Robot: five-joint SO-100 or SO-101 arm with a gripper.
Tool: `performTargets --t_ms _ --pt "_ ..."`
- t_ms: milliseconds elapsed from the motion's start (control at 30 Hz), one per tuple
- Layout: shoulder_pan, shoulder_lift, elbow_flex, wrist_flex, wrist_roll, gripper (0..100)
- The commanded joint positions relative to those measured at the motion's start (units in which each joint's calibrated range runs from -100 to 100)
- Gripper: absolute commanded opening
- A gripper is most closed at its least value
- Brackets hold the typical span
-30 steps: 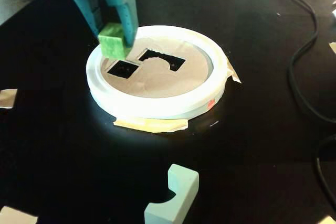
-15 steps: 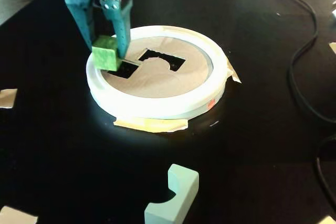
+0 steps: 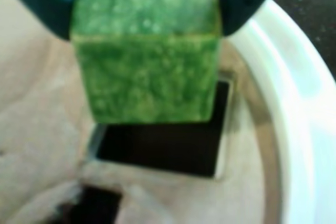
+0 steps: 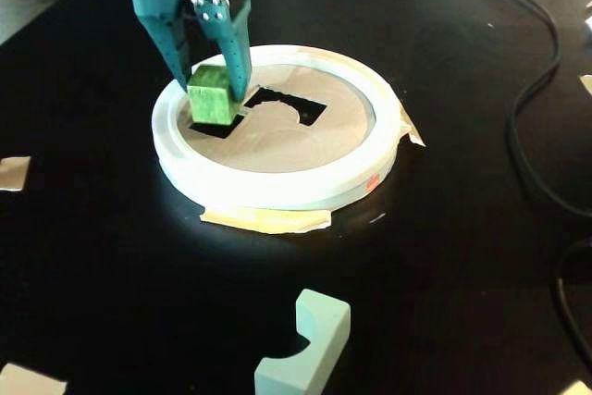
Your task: Pick up the square block and drop it in corresponding square shaped hole
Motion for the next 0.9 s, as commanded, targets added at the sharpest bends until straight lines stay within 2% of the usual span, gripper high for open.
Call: performTargets --t_ms 0,167,733,767,867 --pt "-0.2 2.1 -1.4 -1.6 -0.3 28" --pt "-0.4 2.2 -0.6 -5.9 -0.3 28" --pt "-0.4 1.7 -1.4 -7.6 0.2 29" --pt "-0.4 1.7 -1.4 -7.9 0.2 31" --pt "-1.9 1.3 -1.3 -7.9 0.2 55"
